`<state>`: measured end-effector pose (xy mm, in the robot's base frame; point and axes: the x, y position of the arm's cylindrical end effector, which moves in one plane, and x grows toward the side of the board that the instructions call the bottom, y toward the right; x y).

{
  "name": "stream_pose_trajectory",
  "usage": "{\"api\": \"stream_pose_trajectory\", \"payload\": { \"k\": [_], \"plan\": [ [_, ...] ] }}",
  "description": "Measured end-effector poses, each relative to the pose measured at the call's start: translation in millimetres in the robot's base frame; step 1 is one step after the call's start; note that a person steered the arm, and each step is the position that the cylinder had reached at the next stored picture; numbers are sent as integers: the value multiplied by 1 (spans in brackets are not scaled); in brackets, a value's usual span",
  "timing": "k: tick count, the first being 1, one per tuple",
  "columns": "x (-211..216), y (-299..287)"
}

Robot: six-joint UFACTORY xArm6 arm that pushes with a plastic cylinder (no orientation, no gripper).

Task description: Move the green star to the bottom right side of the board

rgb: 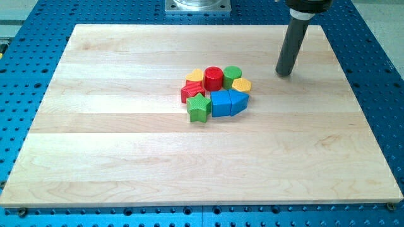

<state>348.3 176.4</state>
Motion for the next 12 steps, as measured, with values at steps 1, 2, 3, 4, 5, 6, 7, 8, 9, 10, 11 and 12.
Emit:
{"api": "stream_pose_trajectory", "payload": {
  "k": [1,2,3,4,5,6,7,8,9,10,11,12],
  "plan": [
    [6,-6],
    [59,-18],
    [99,-72],
    [122,-202],
    [143,-255],
    [157,-223],
    [234,-271],
    [208,-395],
    [176,-363],
    [158,-248],
    [144,-193],
    [108,-178]
  ]
}}
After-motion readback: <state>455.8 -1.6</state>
